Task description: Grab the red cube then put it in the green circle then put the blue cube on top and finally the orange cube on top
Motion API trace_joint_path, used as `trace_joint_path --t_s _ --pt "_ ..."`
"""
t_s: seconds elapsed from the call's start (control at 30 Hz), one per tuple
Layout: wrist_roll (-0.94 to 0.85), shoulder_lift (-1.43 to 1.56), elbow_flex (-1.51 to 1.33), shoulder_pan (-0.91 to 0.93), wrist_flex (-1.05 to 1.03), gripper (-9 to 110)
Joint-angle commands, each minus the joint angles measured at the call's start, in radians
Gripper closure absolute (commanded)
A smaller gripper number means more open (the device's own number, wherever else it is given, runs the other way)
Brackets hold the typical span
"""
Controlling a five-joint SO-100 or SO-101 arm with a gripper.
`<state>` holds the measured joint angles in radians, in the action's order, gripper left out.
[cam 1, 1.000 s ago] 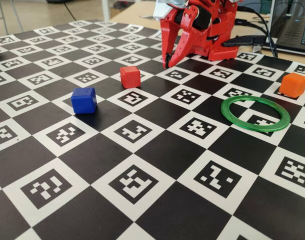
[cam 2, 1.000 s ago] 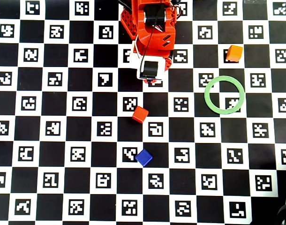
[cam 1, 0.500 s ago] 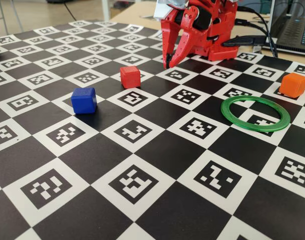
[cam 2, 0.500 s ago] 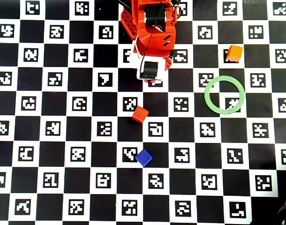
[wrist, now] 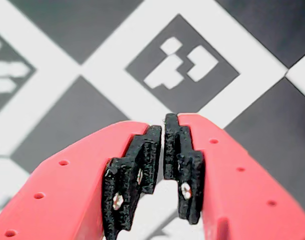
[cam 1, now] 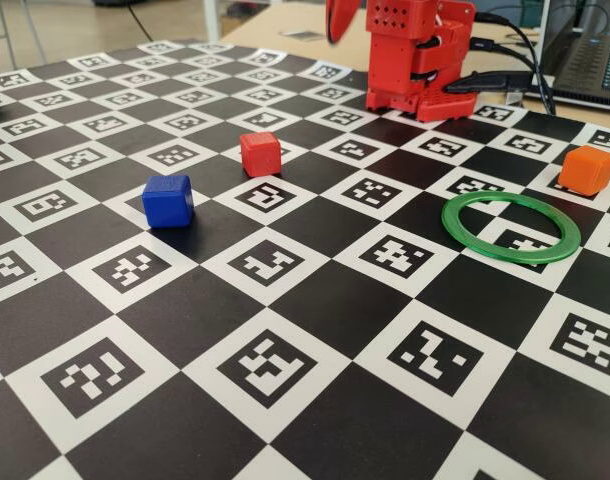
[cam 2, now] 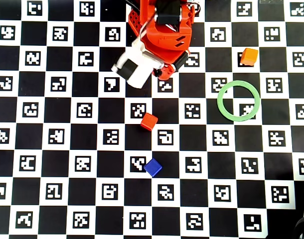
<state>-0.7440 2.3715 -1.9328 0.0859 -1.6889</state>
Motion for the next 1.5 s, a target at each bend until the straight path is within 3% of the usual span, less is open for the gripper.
trace_joint_path --t_s 0.0,0.3,0.77,1.0,1.47 --pt "0.110 -0.121 0.325 0.031 -0.132 108" --pt "0.298 -0.216 0.416 0.032 -0.121 106" --pt "0.571 -0.486 0.454 0.051 -0.026 77" --pt "0.609 -0.480 0.337 0.048 0.078 63" --pt "0.650 -0.591 0.058 0.057 0.351 57"
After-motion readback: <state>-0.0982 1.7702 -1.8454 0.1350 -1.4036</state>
